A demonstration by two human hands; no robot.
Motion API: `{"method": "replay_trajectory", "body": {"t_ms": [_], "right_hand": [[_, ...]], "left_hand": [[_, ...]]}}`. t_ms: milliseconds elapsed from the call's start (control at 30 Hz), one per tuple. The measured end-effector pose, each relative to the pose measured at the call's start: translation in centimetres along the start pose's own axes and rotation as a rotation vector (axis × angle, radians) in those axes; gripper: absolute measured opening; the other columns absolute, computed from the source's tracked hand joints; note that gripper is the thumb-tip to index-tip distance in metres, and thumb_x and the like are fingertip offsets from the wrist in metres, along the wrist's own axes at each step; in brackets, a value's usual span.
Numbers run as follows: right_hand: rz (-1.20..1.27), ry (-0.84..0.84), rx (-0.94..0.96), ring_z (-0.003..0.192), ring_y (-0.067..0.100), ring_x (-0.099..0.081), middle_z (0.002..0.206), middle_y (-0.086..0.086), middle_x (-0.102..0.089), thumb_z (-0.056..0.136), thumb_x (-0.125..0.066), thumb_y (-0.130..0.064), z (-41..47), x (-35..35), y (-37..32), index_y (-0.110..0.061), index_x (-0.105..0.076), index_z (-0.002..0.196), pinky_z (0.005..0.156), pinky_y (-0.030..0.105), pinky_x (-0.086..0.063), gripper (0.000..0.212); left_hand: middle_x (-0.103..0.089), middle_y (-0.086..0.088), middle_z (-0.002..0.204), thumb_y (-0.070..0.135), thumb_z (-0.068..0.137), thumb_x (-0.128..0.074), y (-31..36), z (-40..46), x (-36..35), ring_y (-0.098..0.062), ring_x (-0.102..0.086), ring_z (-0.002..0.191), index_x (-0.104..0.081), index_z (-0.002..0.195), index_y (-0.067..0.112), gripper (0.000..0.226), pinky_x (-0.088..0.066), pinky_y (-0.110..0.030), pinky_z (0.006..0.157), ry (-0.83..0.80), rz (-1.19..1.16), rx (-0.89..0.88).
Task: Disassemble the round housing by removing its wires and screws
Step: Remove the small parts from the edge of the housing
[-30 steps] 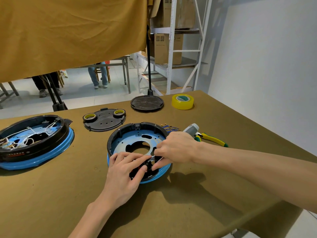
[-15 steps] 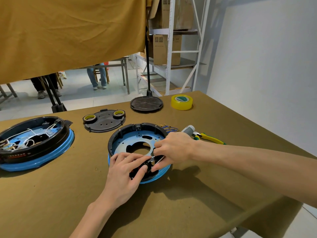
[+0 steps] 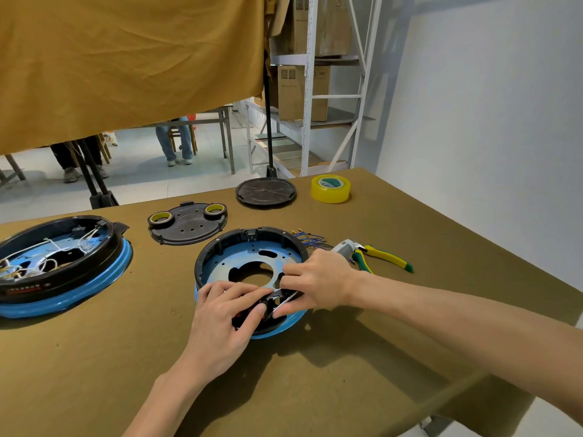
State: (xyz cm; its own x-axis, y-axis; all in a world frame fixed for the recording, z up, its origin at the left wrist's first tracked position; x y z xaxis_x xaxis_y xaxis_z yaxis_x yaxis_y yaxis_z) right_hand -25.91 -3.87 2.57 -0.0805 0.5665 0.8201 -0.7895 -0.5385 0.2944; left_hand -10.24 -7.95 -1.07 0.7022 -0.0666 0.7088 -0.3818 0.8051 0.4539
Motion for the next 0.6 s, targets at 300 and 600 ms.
{"method": "replay_trajectory", "body": {"t_ms": [300,600], "right_hand": [[0.037,0.051,-0.213,0.053,0.01,-0.045,0.089,-0.002,-0.061,0.092,-0.059,-0.066,-2.4,-1.2,-0.6,-0.017,-0.063,0.102,0.042,0.023,-0.039,0.05],[0.297,-0.09,-0.324,0.063,0.007,-0.044,0.095,0.0,-0.057,0.091,-0.062,-0.059,-2.3,-2.1,0.2,-0.018,-0.058,0.108,0.052,0.018,-0.04,0.045]], "left_hand": [[-0.065,0.027,0.115,0.054,0.099,-0.04,0.1,0.0,0.1,-0.004,-0.05,0.107,-0.072,0.127,0.037,0.046,-0.024,-0.027,0.099,0.003,0.016,-0.01],[-0.064,0.029,0.116,0.055,0.101,-0.039,-0.2,0.0,0.0,-0.003,-0.047,0.11,-0.068,0.131,0.042,0.044,-0.021,-0.024,0.1,-0.014,0.029,-0.003]]}}
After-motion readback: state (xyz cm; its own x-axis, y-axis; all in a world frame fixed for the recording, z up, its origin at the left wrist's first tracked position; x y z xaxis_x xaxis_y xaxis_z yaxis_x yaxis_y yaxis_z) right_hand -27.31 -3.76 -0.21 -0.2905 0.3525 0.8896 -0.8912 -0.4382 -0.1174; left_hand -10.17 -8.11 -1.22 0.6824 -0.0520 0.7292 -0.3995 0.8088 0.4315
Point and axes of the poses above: each hand's wrist, its own z-axis towards the middle knuckle, its own x-axis out of the back of the hand, y = z × x, the point moved 7 cm from there along z, towards the middle knuckle
